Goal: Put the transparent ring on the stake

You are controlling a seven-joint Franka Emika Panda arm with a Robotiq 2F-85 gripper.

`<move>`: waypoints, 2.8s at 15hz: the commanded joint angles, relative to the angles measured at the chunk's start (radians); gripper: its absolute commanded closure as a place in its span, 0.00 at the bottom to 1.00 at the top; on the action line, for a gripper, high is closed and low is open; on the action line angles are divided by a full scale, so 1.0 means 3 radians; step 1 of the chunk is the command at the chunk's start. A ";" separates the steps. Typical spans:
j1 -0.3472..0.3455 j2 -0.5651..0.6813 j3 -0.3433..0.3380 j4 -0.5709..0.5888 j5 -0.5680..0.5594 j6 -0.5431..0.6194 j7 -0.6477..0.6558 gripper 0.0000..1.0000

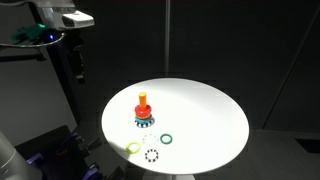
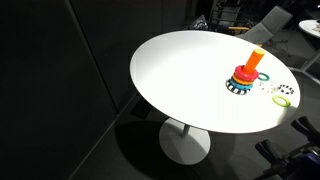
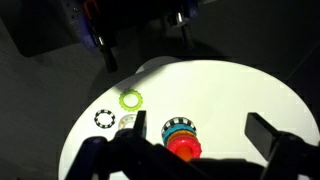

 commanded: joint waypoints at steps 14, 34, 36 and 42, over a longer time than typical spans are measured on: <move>-0.0316 0.0775 -0.0498 0.0062 -0.0338 0.0636 -0.0521 0.00; -0.0495 0.2152 -0.0816 0.0243 -0.0585 0.1902 -0.1122 0.00; -0.0475 0.2364 -0.0846 0.0317 -0.0561 0.2020 -0.1283 0.00; -0.0473 0.2610 -0.0846 0.0362 -0.0545 0.2144 -0.1331 0.00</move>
